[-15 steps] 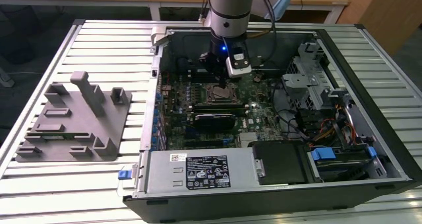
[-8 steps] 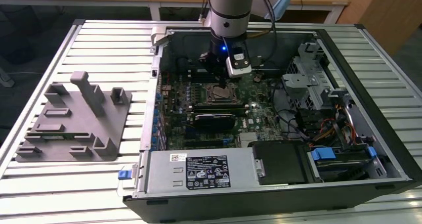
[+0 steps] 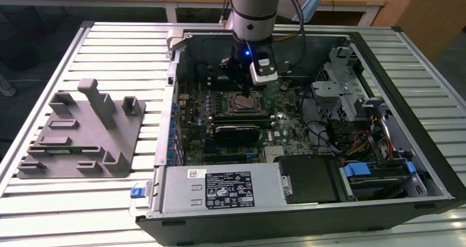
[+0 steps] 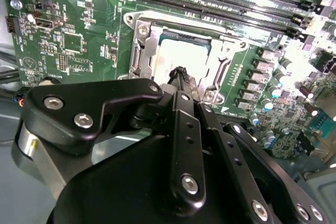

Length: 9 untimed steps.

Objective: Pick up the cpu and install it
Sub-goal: 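Install the second cpu locking lever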

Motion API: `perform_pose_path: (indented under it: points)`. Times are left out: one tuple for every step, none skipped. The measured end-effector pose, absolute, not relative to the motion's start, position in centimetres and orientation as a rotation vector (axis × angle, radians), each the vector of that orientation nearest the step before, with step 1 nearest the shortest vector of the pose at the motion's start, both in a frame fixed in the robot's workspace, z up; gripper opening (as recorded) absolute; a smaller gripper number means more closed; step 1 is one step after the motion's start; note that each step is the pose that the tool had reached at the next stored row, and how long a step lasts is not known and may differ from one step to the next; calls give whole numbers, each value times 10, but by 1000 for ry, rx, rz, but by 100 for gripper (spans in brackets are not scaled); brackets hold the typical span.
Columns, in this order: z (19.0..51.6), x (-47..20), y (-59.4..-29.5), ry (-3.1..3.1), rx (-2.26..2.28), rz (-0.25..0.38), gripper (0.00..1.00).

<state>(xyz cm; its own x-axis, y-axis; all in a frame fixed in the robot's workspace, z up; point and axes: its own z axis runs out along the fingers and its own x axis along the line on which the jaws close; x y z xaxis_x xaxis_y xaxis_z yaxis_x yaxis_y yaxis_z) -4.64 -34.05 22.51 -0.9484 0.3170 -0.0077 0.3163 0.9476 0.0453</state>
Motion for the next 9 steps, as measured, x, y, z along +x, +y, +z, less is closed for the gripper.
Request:
perform_pose_path:
  points:
    - [227, -46, -340, 3085, 502, 68, 11]
    - [229, -46, -340, 3085, 502, 68, 11]
    - [231, -46, -340, 3085, 502, 68, 11]
    - [234, -46, -340, 3085, 502, 68, 11]
    - [237, -46, -340, 3085, 502, 68, 11]
    - [240, -46, -340, 3085, 502, 69, 11]
    - [242, -46, -340, 3085, 502, 69, 11]
    - [245, -46, -340, 3085, 502, 69, 11]
    - [246, -46, -340, 3085, 502, 69, 11]
